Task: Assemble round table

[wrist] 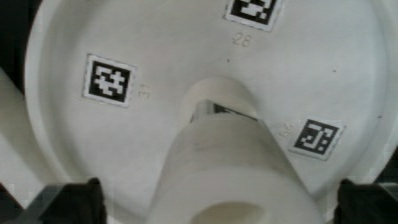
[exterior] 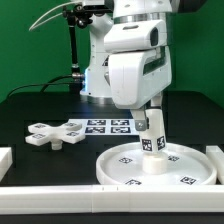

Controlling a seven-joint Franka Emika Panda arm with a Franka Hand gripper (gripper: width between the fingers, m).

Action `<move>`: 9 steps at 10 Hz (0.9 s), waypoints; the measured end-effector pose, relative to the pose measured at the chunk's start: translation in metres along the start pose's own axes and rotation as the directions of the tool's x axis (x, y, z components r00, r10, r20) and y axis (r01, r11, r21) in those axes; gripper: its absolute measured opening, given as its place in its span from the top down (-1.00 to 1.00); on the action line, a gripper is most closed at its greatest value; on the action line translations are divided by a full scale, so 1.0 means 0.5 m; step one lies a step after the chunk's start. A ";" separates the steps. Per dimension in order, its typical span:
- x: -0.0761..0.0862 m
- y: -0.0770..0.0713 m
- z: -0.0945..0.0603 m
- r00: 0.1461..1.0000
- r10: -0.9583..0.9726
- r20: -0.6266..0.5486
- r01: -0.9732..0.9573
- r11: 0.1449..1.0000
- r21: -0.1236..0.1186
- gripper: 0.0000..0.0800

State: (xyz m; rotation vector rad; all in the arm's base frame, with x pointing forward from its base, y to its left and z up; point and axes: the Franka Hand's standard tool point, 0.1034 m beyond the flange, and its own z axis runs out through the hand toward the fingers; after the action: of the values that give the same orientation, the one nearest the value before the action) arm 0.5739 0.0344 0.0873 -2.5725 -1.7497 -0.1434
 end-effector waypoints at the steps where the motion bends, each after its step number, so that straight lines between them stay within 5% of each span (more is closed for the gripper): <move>1: -0.001 0.000 0.000 0.999 -0.043 0.005 0.043 0.999 -0.002 -0.62; 7: 0.010 -0.005 0.001 0.949 -0.311 0.048 0.311 0.950 -0.002 -0.62; 8: 0.009 -0.005 0.001 0.952 -0.302 0.049 0.303 0.953 -0.002 -0.57; 9: 0.006 -0.004 0.001 0.953 -0.300 0.049 0.301 0.954 -0.002 -0.21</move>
Offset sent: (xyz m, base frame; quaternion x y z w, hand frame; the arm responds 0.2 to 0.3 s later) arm -0.0022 0.0116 0.0002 -0.0005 -0.0010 -0.1176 0.9931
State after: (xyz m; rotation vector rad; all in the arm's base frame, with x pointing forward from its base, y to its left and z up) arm 0.5734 0.0379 0.0872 -2.3158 -2.1540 -0.0959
